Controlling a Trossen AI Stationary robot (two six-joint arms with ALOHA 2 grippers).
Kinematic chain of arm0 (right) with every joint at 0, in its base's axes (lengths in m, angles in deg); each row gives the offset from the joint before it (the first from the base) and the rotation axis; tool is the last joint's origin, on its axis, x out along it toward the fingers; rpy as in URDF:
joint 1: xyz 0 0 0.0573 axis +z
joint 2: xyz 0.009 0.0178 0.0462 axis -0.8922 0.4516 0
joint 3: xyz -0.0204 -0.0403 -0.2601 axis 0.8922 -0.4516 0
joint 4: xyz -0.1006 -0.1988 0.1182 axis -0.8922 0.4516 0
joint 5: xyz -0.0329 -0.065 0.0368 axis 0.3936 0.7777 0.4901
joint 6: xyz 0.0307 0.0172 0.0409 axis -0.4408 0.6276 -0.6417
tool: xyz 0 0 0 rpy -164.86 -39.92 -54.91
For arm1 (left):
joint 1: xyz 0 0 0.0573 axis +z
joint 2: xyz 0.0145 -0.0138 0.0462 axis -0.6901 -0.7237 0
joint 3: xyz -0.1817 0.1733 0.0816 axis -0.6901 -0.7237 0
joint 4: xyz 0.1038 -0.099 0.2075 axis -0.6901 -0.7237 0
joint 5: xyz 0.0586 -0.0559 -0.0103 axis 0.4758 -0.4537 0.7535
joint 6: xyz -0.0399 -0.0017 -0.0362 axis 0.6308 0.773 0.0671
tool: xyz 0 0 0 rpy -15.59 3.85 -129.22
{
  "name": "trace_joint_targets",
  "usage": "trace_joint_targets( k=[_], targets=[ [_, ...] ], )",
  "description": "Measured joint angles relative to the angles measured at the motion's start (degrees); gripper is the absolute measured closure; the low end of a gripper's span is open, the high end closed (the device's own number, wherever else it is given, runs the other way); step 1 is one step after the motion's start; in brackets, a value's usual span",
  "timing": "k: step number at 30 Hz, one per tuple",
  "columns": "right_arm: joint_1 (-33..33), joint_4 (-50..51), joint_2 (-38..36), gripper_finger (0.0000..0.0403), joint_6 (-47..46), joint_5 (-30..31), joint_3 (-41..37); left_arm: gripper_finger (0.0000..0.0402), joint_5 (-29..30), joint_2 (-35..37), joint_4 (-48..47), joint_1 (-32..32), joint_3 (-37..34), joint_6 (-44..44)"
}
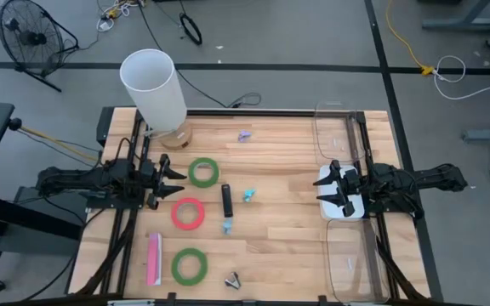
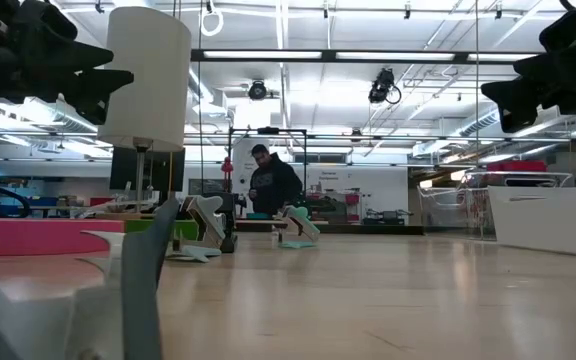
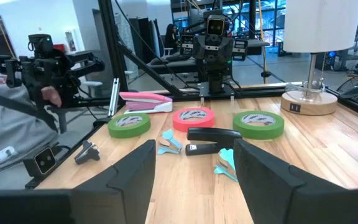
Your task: Pick and place Stapler, Stapler remover, tape
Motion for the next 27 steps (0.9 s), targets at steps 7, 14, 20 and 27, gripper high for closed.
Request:
trace_joint_targets(
  k=[7, 14, 20, 27],
  targets=[
    [0.01, 0.00, 0.00, 0.0185, 0.00, 0.00, 0.00, 0.0225, 0.01, 0.00, 0.27, 0.01, 0.02, 0.18],
    [0.00, -0.02, 0.00, 0.0185, 0.00, 0.00, 0.00, 0.0225, 0.01, 0.00, 1.04, 0.02, 0.01, 0.06],
    [0.00, -0.02, 0.00, 0.0185, 0.00, 0.01, -0.01, 0.0225, 2.38, 0.00, 1.29, 0.00, 0.01, 0.04],
    [0.02, -0.02, 0.00, 0.0186, 0.00, 0.00, 0.00, 0.0225, 11.71, -0.65, -1.88, 0.75, 2.57, -11.06]
  ],
)
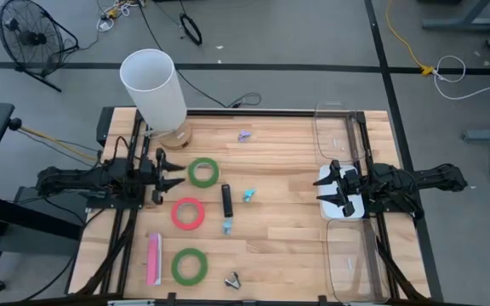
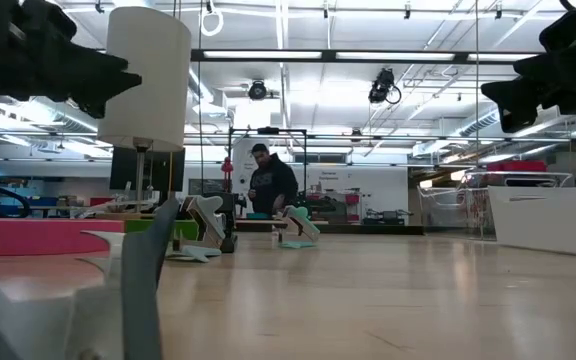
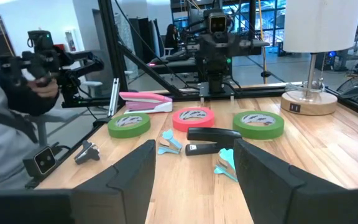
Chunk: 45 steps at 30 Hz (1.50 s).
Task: Pick and place Stapler, Stapler remover, tape
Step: Put the top green masking tape into the top transparent bin
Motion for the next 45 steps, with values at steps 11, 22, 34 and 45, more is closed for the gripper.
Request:
trace_joint_targets(
  k=[11, 22, 34, 45],
  targets=[
    [0.00, 0.00, 0.02, 0.0186, 0.00, 0.00, 0.00, 0.0225, 11.40, -30.01, -6.79, 0.54, 9.76, 0.49],
    [-0.02, 0.00, 0.00, 0.0185, 0.00, 0.00, 0.00, 0.0225, 4.66, -58.44, -14.55, 0.43, 23.50, -7.93],
    [-0.02, 0.00, 0.02, 0.0185, 0.00, 0.00, 0.00, 0.0225, 4.15, -70.23, -24.40, 2.52, 31.87, -8.07],
    [-0.02, 0.02, 0.00, 0.0185, 0.00, 0.13, 0.00, 0.0225, -1.74, -71.87, -26.45, 6.84, 31.81, -3.21]
  ],
)
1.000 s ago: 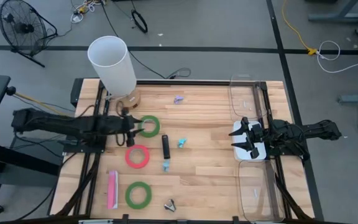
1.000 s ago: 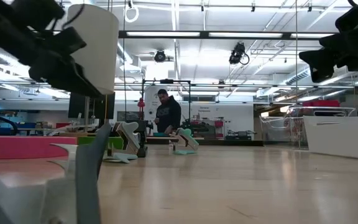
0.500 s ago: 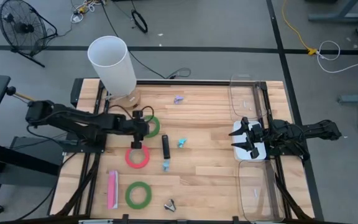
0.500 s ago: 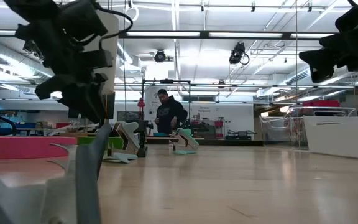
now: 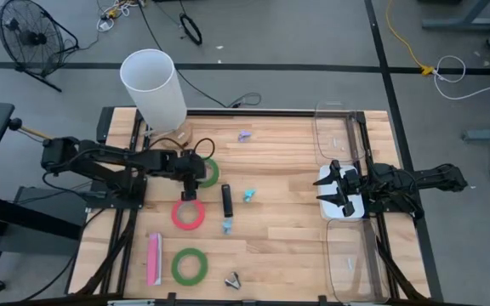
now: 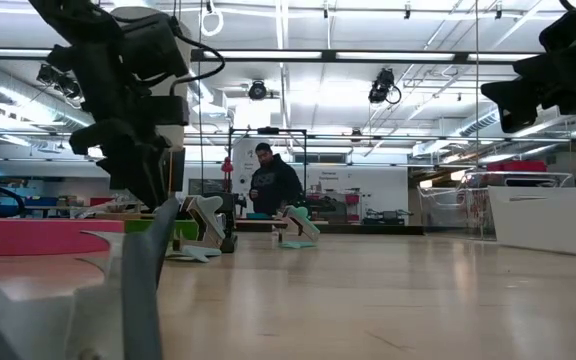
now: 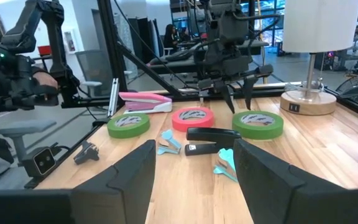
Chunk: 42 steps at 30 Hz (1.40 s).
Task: Pick and place Stapler, Stapler remover, tape
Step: Put the top green masking tape into the top transparent bin
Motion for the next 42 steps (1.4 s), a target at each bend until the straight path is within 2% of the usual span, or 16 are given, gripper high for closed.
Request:
trace_joint_targets(
  k=[13, 26, 34, 42],
  targets=[
    [0.00, 0.00, 0.00, 0.0185, 0.00, -0.20, -0.02, 0.0225, -0.31, -6.28, 1.62, 0.13, 0.25, 0.49],
    [0.00, 0.00, 0.01, 0.0185, 0.00, -0.17, -0.01, 0.0225, -2.35, -6.33, 2.45, 0.17, 0.09, 3.32],
    [0.00, 0.00, 0.01, 0.0185, 0.00, -0.17, 0.00, 0.0225, -6.91, -6.54, 2.42, 0.07, 0.00, 4.04],
    [0.00, 0.00, 0.02, 0.0185, 0.00, -0.15, -0.01, 0.0225, -4.98, -6.60, 1.36, 0.08, 0.33, 3.73]
  ],
)
